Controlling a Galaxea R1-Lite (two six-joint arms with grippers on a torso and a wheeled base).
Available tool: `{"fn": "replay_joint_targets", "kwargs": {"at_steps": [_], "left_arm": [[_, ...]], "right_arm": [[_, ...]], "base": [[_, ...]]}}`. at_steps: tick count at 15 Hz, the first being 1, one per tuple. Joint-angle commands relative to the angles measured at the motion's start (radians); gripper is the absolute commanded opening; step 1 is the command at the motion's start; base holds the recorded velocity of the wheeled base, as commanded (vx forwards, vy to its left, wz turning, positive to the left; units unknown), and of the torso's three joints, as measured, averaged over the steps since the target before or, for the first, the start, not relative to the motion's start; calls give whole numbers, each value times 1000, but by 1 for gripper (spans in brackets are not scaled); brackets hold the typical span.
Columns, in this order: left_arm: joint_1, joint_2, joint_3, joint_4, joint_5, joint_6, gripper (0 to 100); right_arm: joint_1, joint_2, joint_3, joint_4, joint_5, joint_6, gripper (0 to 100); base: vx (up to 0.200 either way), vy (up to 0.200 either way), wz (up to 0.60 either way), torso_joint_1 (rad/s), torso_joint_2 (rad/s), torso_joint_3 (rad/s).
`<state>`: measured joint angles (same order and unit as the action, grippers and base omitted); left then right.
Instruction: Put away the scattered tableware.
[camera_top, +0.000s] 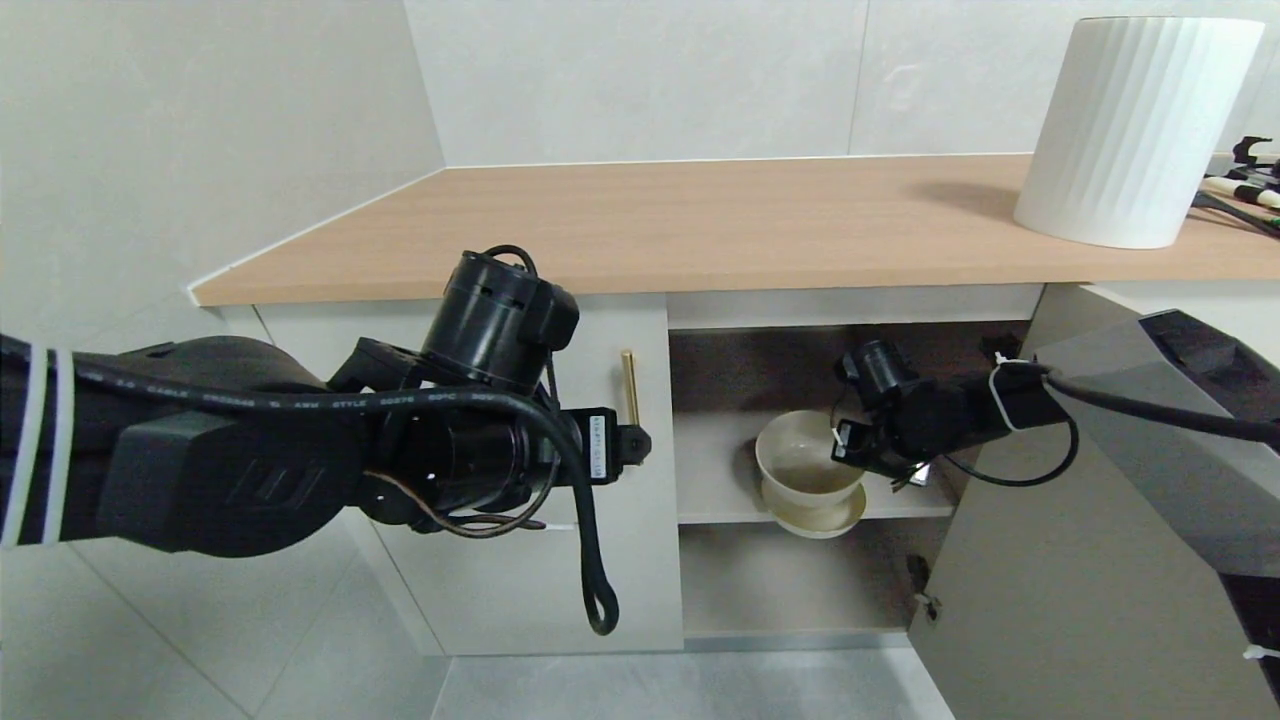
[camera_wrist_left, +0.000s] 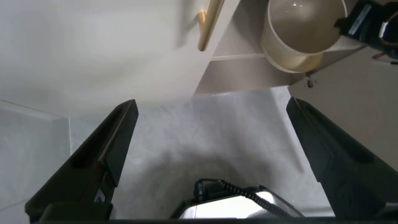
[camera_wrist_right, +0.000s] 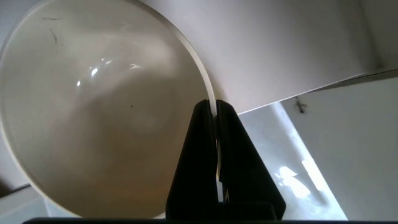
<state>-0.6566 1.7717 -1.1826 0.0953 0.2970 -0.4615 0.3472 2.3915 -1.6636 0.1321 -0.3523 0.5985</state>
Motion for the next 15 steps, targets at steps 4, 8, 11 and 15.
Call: {"fn": "replay_joint_targets", "kwargs": {"at_steps": [4,8,11,15], "left_arm": [[0,-1,0,0,1,0,100],[0,-6,0,0,1,0,100],[0,-5,0,0,2,0,100],[0,-5,0,0,2,0,100]], "right_arm": [[1,18,-5,-3,0,0,0],[-7,54,-51,-32,-4,1,0],[-11,58,-71,-46,-4,4,0],[-16,66,-90,-46,-2,6,0]], "base": [[0,0,0,0,0,0],[0,0,0,0,0,0],[0,0,0,0,0,0],[0,0,0,0,0,0]]}}
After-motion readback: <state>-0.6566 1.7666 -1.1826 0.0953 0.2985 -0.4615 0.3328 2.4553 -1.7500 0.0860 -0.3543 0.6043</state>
